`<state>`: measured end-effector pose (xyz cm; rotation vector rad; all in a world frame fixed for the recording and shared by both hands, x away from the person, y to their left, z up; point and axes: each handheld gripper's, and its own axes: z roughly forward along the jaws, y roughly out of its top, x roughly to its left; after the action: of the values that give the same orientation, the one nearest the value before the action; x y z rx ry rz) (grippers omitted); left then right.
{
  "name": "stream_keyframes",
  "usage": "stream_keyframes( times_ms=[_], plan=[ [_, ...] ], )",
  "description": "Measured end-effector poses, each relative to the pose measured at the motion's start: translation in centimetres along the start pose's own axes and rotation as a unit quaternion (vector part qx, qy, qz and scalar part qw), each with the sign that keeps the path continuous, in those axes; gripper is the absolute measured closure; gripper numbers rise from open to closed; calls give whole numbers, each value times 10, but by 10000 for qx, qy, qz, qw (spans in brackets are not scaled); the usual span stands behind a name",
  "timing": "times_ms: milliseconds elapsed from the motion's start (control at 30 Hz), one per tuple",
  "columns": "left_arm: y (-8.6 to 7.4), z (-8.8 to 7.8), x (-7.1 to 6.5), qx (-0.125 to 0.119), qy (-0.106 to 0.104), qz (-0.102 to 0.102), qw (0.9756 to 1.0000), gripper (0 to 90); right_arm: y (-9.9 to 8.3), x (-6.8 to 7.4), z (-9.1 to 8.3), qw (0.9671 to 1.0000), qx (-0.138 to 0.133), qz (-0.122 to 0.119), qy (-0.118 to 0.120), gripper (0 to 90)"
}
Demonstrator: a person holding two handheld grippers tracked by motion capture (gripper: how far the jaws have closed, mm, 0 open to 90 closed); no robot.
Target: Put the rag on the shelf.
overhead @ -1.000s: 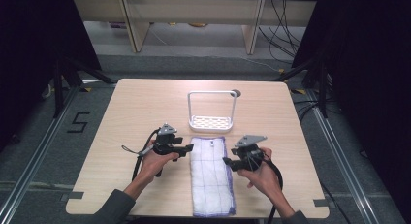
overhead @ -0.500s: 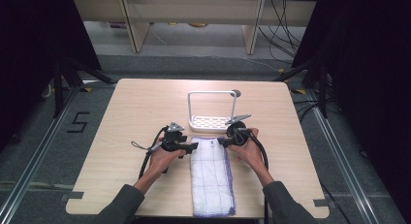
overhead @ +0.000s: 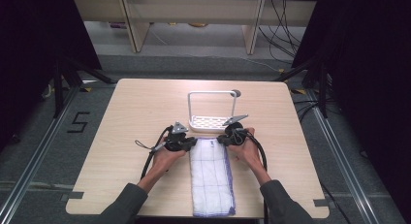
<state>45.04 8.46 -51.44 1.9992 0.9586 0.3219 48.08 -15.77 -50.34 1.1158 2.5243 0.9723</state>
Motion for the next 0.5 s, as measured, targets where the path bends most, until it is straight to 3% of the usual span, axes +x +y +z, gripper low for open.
stream_keyframes(
  times_ms=[67, 133, 167, 233, 267, 333, 500],
  plan=[
    [0, -1, 1, 5, -55, 86, 9999, 847, 0, 4, -2, 9998, 44, 194, 83, 853],
    [1, -3, 1, -33, -96, 137, 9999, 858, 1, 6, -7, 9998, 81, 161, 85, 860],
    [2, -6, 0, -89, -86, 168, 9998, 859, 1, 3, -8, 10000, 16, -11, 21, 860],
    [4, -10, 0, -147, -117, 165, 9997, 860, 3, 4, -12, 9999, -155, -26, -11, 862],
    [5, -12, -2, -263, -120, 92, 9995, 861, 4, 5, -17, 9997, -161, -96, 123, 862],
    [8, -17, -3, -277, -137, 191, 9993, 861, 5, 8, -23, 9995, -282, -139, 67, 862],
    [17, -33, -8, -524, -299, 150, 9981, 859, 8, 16, -48, 9983, -516, -277, 81, 862]
  ],
)
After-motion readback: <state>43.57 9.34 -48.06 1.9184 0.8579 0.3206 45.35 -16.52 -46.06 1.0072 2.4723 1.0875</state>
